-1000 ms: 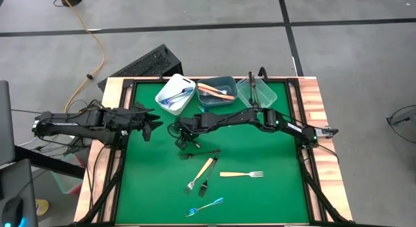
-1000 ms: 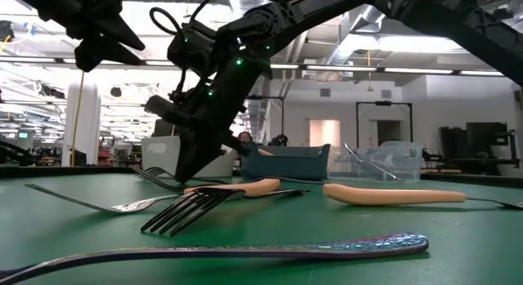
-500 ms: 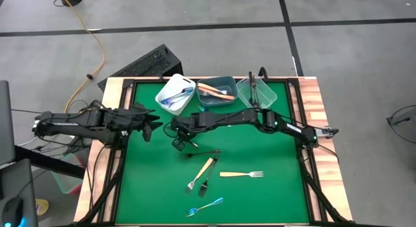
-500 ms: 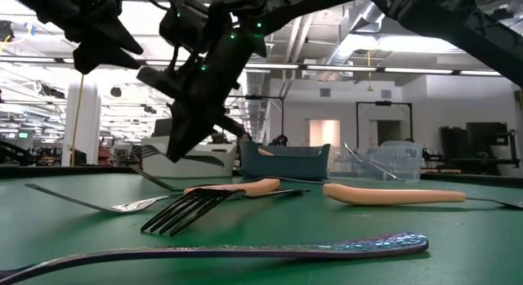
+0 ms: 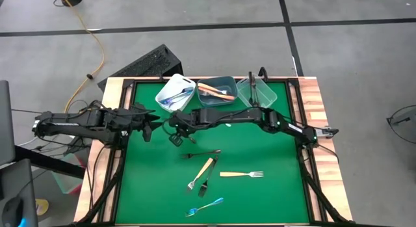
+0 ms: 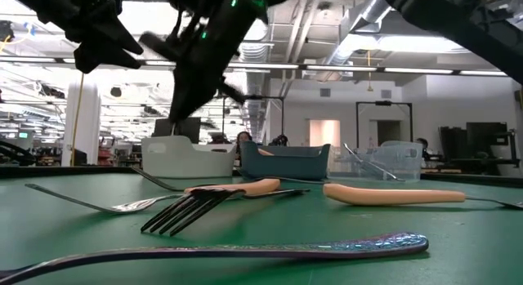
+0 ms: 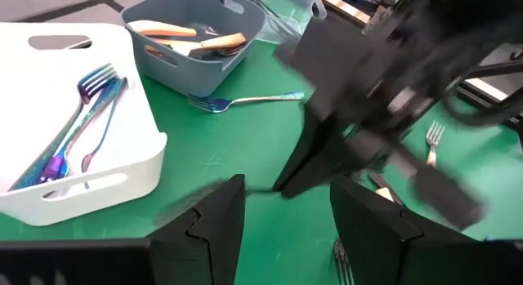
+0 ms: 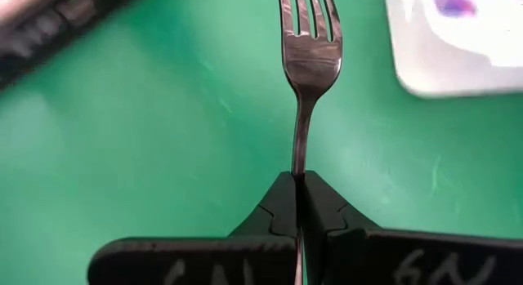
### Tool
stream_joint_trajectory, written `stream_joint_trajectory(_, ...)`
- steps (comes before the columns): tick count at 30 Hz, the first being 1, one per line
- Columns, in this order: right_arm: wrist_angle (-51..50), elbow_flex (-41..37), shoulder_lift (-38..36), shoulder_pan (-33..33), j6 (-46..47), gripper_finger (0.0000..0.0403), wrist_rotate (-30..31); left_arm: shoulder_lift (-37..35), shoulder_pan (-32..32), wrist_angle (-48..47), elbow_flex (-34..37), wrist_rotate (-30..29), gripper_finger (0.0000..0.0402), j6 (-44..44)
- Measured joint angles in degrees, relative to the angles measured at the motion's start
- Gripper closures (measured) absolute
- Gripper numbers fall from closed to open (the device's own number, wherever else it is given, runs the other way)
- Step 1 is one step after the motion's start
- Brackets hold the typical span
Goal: Sort silverware by color (type)
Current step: Put the black fork into the transparent bin
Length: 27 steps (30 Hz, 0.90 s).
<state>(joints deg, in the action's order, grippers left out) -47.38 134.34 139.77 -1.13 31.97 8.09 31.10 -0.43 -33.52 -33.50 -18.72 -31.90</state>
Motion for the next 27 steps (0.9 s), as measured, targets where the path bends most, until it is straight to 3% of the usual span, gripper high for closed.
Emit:
stream_joint_trajectory(9, -3.77, 0.57, -4.33, -0.77, -2.28, 0.0394, 5.42, 0.0, -0.02, 0.04, 0.02, -0.2, 0.0237, -0.75)
stream_joint_trajectory(27, -10.16, 0.59, -7.83, -0.5, -5.02, 0.0394, 5.83, 0.04, -0.04, -0.76, 0.02, -1.57, 0.0237, -11.4)
